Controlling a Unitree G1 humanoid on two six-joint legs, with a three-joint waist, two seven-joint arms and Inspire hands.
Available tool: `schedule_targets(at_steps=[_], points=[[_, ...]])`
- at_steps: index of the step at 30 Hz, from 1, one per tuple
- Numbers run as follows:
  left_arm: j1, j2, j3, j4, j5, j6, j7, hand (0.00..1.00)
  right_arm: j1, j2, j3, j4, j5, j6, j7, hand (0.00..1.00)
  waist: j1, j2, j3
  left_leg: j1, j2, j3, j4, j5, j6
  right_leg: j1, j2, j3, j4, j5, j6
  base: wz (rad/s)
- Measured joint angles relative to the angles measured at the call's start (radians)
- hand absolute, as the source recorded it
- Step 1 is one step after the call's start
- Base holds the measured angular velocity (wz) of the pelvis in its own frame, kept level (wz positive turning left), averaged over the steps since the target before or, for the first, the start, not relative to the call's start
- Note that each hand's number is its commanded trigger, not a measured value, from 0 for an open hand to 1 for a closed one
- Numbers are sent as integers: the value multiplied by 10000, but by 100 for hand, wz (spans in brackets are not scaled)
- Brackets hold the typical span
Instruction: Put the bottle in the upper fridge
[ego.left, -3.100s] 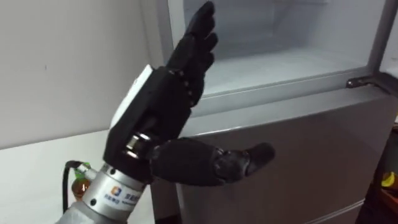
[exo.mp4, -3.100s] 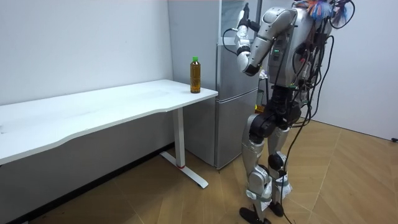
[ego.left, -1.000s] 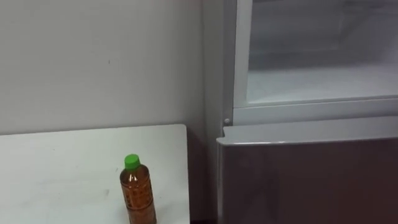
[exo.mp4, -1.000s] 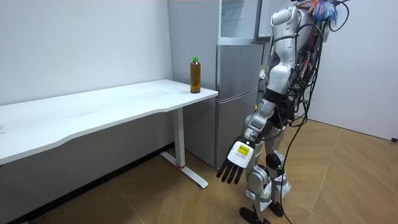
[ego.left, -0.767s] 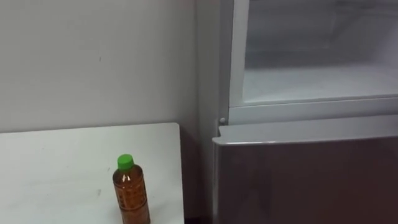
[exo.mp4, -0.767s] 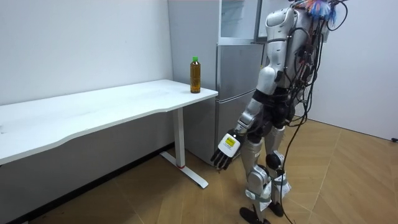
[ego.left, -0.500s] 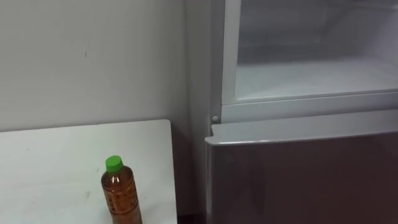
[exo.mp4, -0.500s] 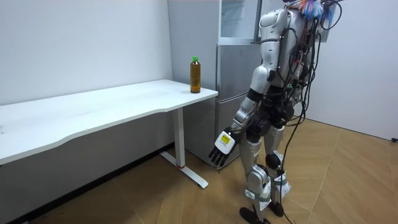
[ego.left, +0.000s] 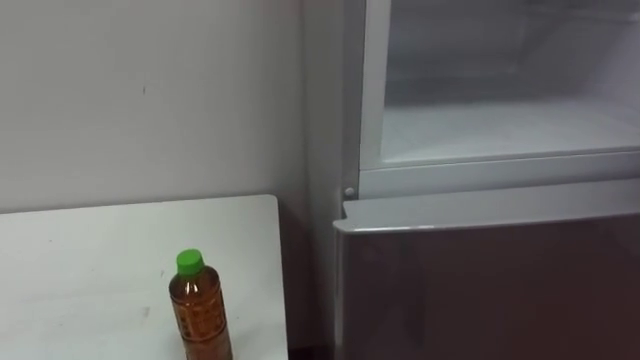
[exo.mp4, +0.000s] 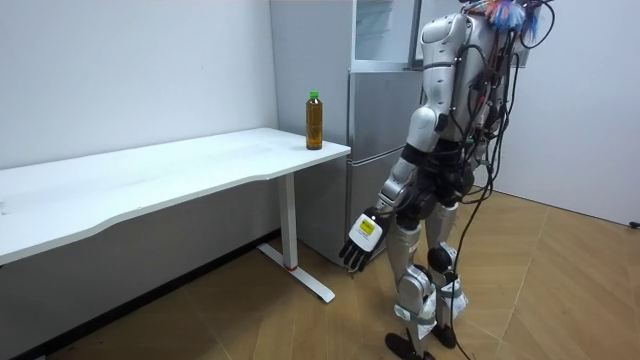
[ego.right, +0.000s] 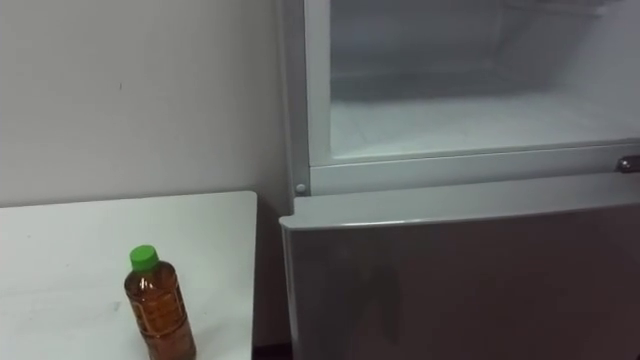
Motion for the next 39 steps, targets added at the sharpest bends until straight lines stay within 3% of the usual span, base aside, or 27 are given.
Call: schedule_targets(at_steps=[8,16,21,27,29,33,39], points=[[-13,0,6,6,3,-1,-6,0,-20,-3,-12,-8,-12,-6,30,0,6,-45,-56,7,-7,2,5,1,0,-4,-3,-7,-7,0,0,0],[-46,-9,55,106,-13,-102,-94,0,-31,-1,-14,-424,-605,6,235,0,52,-43,-48,29,4,49,20,1,1,-23,2,43,27,1,-1,-2],[-93,-2,151,232,0,-251,-270,0,-12,0,3,-2638,-2021,5,227,0,79,-31,-35,20,42,216,12,0,0,-175,21,220,172,1,-19,-12],[-89,59,200,202,-1,-392,-460,0,9,0,344,-4948,-2047,-155,488,0,83,-124,-11,0,54,213,13,-1,0,-200,32,235,176,12,-31,-1],[-96,91,197,201,2,-393,-498,0,105,0,434,-5586,-2036,-121,672,0,88,-181,-43,-13,48,224,14,-1,0,-199,27,236,172,12,-31,0],[-105,238,153,193,4,-387,-695,0,350,-29,860,-7423,-1776,-111,902,0,74,-148,-22,-29,49,215,16,0,-1,-195,27,239,179,15,-29,0],[-71,275,174,200,3,-394,-695,0,333,-52,1116,-8578,-1519,-23,1422,0,246,-177,1,-7,49,251,-13,-4,1,-138,40,268,200,15,-29,0]])
